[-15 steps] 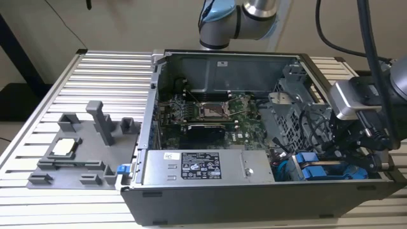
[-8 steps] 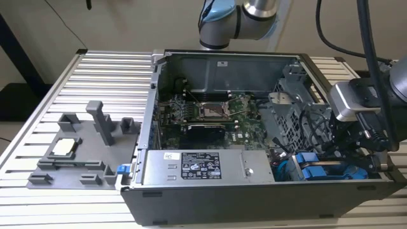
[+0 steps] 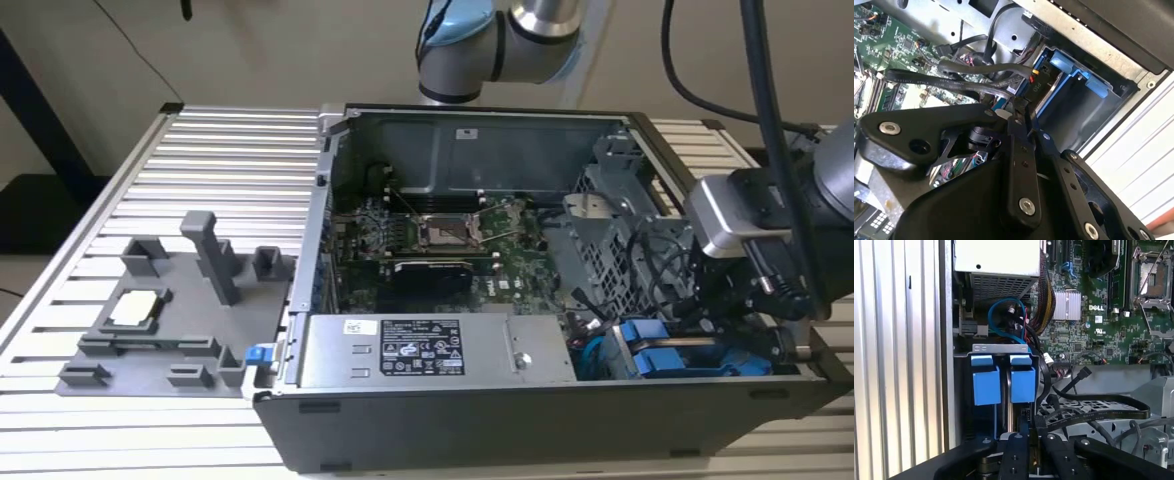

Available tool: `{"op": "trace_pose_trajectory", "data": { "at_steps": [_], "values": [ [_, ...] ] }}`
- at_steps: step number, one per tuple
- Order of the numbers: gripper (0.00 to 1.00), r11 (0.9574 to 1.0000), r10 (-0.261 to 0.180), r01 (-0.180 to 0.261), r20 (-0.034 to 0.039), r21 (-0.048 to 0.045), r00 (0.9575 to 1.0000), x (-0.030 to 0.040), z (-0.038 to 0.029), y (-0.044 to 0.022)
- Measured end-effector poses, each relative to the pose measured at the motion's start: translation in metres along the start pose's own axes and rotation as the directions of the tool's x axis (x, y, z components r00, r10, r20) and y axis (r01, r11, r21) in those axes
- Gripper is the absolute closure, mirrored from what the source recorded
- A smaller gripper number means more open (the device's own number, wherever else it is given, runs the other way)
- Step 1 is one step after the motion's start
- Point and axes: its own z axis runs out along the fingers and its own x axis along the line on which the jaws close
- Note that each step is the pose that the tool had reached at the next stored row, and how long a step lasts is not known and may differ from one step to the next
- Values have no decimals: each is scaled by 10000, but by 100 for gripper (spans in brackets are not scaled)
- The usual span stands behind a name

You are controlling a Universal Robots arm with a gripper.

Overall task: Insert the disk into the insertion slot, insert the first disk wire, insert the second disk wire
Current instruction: 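Insert the second disk wire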

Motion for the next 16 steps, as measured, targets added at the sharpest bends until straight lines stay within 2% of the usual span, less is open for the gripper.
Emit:
{"op": "trace_pose_trajectory", "data": {
  "at_steps": [2, 3, 6, 10, 13, 16],
  "values": [
    [83, 10000, 0, 0, 1, -1, 10000, 0, 0, 0],
    [76, 10000, 0, 0, 2, -1, 10000, 0, 0, 0],
    [76, 10000, 5, -5, -1, -24, 10000, -7, -37, 0],
    [76, 10000, 6, -6, -1, -28, 10000, -25, -127, -1],
    [76, 10000, 5, -5, -7, -28, 10000, -46, -232, -3],
    [76, 10000, 5, -5, -43, -27, 10000, -65, -326, -4]
  ]
}}
